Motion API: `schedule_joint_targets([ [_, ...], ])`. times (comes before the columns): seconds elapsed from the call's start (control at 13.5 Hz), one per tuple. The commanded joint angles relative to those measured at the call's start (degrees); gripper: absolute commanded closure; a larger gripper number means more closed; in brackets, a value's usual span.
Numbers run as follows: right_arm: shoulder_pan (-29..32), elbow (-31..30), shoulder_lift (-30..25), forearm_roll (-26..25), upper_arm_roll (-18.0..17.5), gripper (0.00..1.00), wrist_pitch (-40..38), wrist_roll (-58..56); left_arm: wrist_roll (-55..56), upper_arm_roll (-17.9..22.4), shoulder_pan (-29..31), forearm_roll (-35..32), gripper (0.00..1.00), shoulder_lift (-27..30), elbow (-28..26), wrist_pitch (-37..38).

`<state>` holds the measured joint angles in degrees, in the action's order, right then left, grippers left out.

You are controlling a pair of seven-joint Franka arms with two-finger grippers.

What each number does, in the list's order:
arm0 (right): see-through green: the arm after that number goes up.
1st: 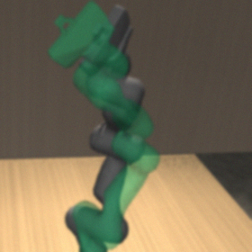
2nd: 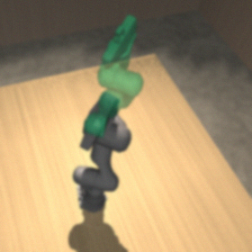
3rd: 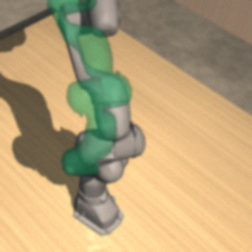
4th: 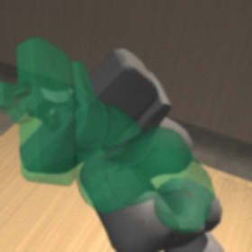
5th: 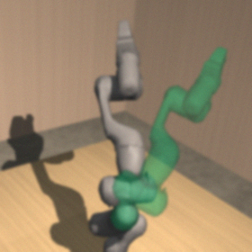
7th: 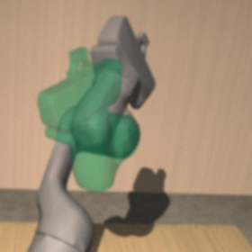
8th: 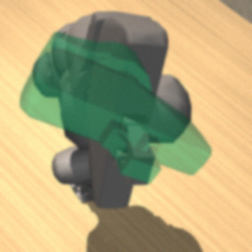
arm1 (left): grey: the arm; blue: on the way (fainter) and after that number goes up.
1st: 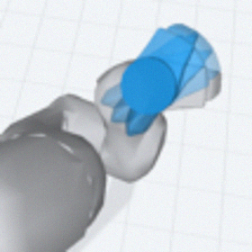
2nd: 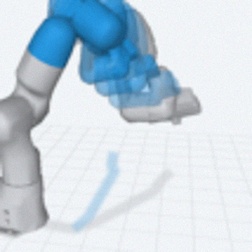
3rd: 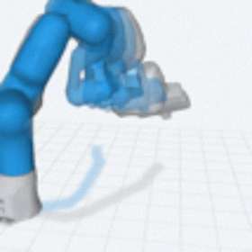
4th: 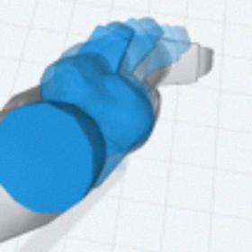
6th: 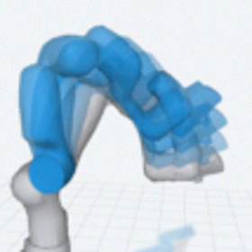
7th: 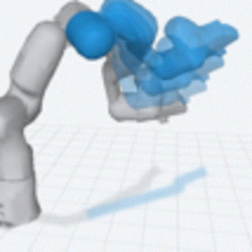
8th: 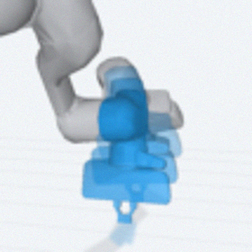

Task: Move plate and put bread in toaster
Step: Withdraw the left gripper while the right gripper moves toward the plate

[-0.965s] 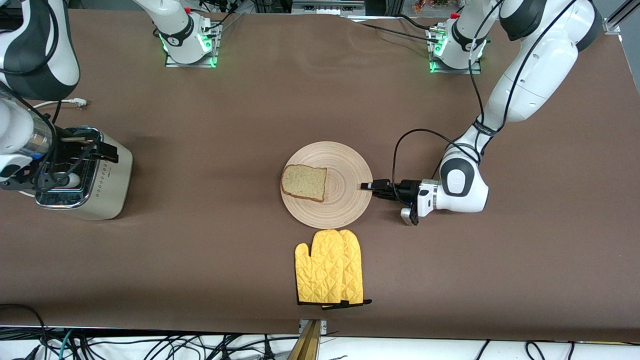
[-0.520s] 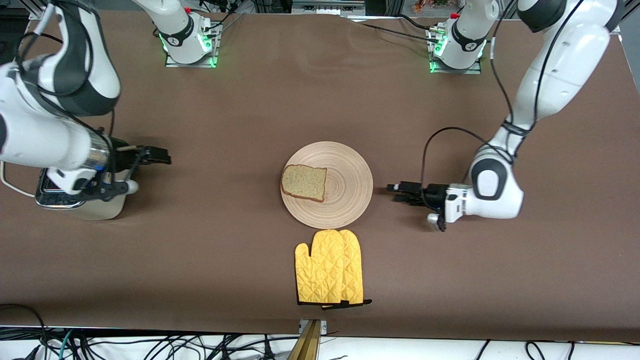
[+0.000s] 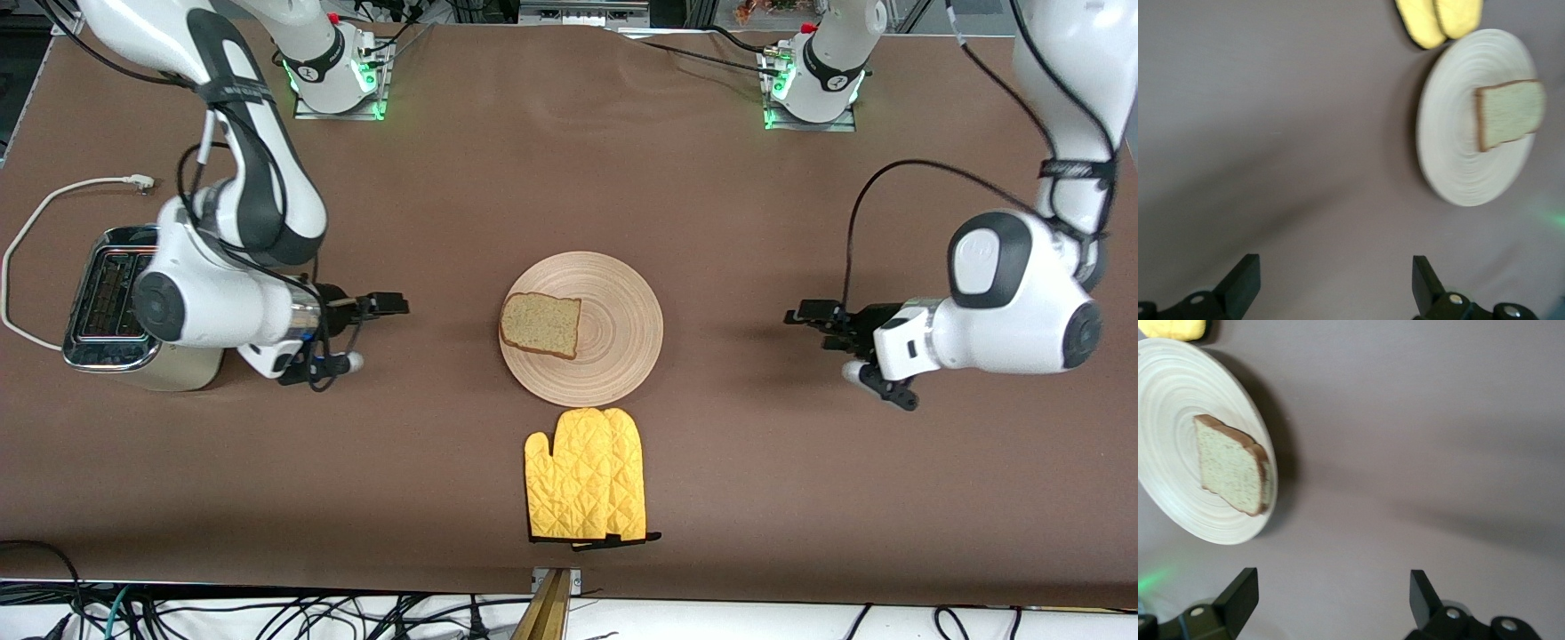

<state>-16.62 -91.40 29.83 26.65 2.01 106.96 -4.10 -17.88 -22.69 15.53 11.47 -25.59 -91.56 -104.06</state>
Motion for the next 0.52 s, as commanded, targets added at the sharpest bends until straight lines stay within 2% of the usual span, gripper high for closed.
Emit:
schedule_joint_targets([
  [0.0,-2.53,0.44,3.47,5.76,0.19,0.0,3.06,0.49,4.5,0.02,-1.2,-13.86,0.0,8.16,-0.02,1.05],
  [0.07,-3.67,0.44,4.7,7.17,0.19,0.0,4.55,0.49,5.04,-0.5,-1.38,-19.76,0.0,10.1,1.37,1.05],
  [0.22,-6.05,0.44,6.2,8.24,0.19,0.0,7.89,0.58,7.41,-0.95,-1.38,-22.62,0.0,12.49,3.57,3.58],
  [0.37,-7.72,0.52,7.69,9.99,0.19,0.0,10.36,0.58,8.99,0.01,-1.03,-20.19,0.0,12.76,7.09,4.4],
  [0.45,-8.6,0.61,8.57,11.57,0.19,0.0,11.59,0.58,10.22,2.54,-3.55,-16.51,0.0,14.67,5.88,4.22],
])
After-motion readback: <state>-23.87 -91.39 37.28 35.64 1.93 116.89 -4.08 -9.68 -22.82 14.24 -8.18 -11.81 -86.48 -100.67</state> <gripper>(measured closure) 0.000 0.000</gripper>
